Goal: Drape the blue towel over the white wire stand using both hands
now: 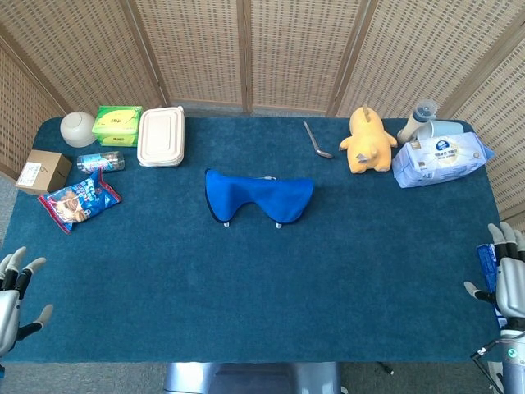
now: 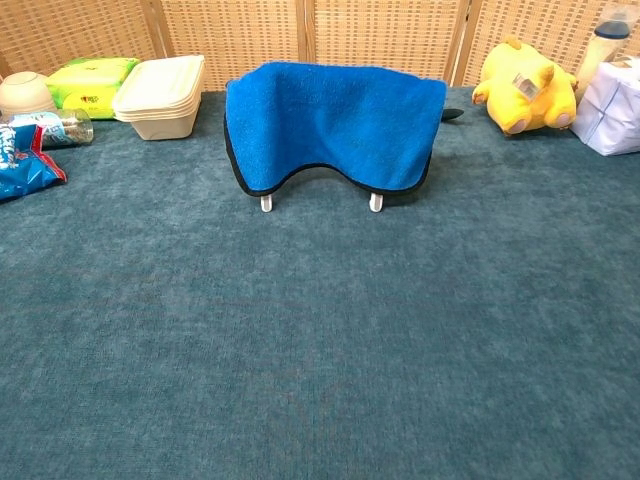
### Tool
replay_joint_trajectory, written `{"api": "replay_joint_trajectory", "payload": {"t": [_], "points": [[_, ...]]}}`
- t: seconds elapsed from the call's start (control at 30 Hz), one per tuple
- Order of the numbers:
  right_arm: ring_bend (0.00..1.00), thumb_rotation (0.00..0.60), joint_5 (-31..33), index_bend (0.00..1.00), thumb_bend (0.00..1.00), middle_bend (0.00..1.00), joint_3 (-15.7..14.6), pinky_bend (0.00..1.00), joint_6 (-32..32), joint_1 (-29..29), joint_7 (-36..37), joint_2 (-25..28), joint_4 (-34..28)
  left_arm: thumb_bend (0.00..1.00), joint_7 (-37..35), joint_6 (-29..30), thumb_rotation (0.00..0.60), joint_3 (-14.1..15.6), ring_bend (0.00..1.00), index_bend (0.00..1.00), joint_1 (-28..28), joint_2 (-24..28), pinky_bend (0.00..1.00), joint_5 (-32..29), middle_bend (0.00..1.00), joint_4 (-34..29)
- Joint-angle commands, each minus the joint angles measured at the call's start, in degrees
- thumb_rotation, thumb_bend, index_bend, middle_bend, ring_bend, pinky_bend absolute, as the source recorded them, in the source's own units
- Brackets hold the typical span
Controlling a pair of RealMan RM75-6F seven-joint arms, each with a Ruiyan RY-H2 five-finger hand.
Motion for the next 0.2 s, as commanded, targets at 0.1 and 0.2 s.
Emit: {"api": "replay_joint_trajectory", "payload": {"t": [0.1, 0.2], "points": [[0.00, 0.600, -1.4, 0.07, 0.01, 0.05, 0.5, 0.00, -0.1, -0.3, 1.0, -0.1, 0.4, 0.38, -4.1, -0.7, 0.600, -1.1, 0.00, 0.21, -0.9, 0.5, 0.00, 2.4, 0.07, 1.3], [0.00, 0.600, -1.9, 0.07, 0.01, 0.05, 0.7, 0.00, -0.2, -0.5, 1.2, -0.2, 0.4, 0.38, -6.2, -1.3, 0.600, -1.3, 0.00, 0.21, -1.1, 1.0, 0.00, 3.3, 0.07, 2.0]]}}
